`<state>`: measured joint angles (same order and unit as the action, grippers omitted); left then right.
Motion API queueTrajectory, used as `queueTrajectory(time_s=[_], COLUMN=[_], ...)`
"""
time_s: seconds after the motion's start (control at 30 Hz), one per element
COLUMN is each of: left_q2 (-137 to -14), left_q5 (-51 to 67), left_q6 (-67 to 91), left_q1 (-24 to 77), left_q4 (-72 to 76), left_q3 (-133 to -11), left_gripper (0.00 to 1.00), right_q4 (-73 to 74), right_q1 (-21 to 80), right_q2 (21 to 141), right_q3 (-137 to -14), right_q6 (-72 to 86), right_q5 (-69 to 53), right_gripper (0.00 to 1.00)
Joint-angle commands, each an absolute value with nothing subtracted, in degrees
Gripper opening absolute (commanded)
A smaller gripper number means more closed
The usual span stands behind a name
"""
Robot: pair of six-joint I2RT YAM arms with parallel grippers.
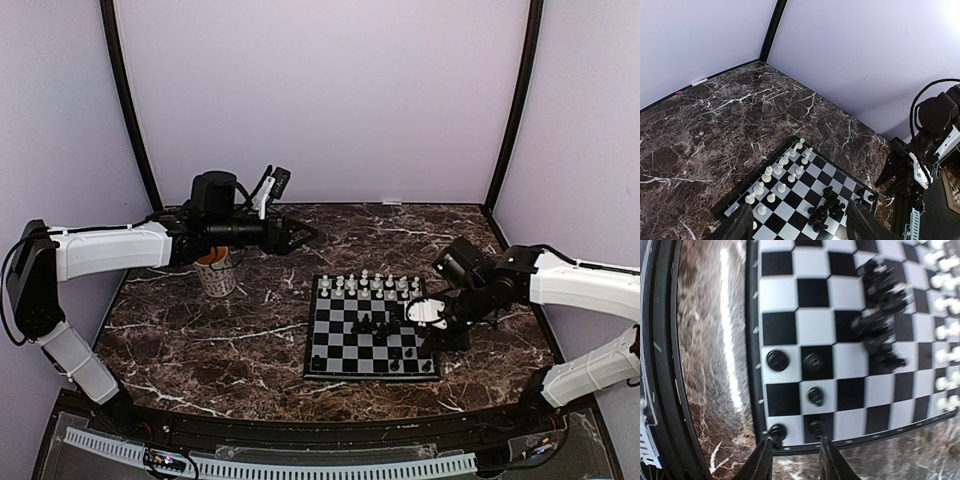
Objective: Set up the chess pieces on the board
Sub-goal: Pick up the pawn from the chessboard.
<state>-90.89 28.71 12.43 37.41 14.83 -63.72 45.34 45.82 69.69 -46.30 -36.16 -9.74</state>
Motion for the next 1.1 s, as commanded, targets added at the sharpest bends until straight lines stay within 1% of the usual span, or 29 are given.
queueTrajectory(time_s=[0.0, 0.13, 0.23, 0.37, 0.53, 0.7, 1.07], left_q2=[-90.5, -90.3, -90.0, -89.6, -89.6, -89.6, -90.1], left_q5=[29.9, 30.3, 30.3, 30.2, 30.4, 30.7, 30.8], left_q6=[12.4, 12.8, 12.8, 12.8, 13.0, 13.2, 13.1], left_q1=[37.6, 37.6, 37.7, 37.7, 37.7, 37.8, 37.8], left_q4=[14.9, 15.2, 15.3, 15.3, 15.4, 15.4, 15.2], left_q3=[-65.4, -65.4, -65.4, -65.3, -65.4, -65.4, -65.6], left_gripper=[0.65, 0.65, 0.65, 0.65, 0.65, 0.65, 0.65], right_q4=[45.6, 40.1, 37.2, 36.4, 36.1, 35.4, 35.3], right_q1=[41.7, 36.7, 33.7, 33.0, 33.0, 33.0, 33.0], right_q2=[70.8, 76.2, 80.9, 86.9, 92.0, 94.8, 98.0], right_q3=[-52.2, -54.3, -55.9, -58.5, -60.8, -61.8, -63.7], right_q6=[-38.0, -37.1, -35.3, -34.1, -33.3, -33.4, -33.6], right_q5=[-13.0, -12.5, -14.9, -18.4, -18.8, -18.0, -20.6], right_gripper=[0.35, 0.33, 0.30, 0.29, 0.30, 0.30, 0.28])
